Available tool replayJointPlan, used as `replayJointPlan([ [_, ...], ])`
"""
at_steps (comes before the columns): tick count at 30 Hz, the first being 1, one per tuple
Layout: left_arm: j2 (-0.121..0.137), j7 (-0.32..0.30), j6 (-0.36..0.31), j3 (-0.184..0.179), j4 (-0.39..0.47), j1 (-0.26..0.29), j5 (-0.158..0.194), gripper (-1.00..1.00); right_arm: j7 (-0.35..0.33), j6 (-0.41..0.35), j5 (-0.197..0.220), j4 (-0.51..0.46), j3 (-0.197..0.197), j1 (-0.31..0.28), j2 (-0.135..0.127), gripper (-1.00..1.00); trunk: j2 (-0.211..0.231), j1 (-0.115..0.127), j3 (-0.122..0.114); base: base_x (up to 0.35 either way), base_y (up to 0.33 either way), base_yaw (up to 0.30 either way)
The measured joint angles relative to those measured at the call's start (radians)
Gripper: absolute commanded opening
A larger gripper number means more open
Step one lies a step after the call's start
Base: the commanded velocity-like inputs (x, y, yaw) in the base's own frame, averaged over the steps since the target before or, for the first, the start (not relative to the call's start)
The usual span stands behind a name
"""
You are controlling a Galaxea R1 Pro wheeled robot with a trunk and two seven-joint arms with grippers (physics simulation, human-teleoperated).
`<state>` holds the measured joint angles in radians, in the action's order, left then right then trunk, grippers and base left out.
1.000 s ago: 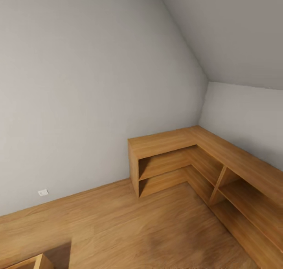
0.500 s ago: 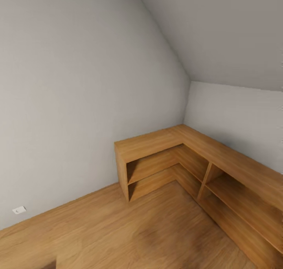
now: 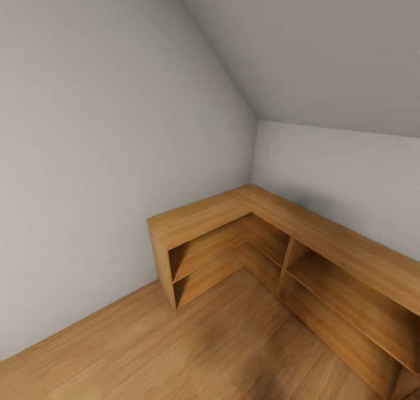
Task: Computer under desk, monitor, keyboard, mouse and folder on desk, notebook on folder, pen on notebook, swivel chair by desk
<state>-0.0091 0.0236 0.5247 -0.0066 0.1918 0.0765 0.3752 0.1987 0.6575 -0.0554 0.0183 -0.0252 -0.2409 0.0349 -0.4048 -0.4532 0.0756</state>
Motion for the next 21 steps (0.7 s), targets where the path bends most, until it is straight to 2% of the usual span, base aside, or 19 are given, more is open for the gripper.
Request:
replayJointPlan([
  [10, 0.0, 0.0, 0.001, 0.0, 0.0, 0.0, 0.0, 1.0, 0.0, 0.0, 0.0, 0.0, 0.0, 0.0, 0.0, 1.0, 0.0, 0.0, 0.0, 0.008, 0.004, -0.273],
  [21, 0.0, 0.0, 0.002, 0.0, 0.0, 0.0, 0.0, 1.0, 0.0, 0.0, 0.0, 0.0, 0.0, 0.0, 0.0, 1.0, 0.0, 0.0, 0.0, 0.16, 0.073, -0.273],
])
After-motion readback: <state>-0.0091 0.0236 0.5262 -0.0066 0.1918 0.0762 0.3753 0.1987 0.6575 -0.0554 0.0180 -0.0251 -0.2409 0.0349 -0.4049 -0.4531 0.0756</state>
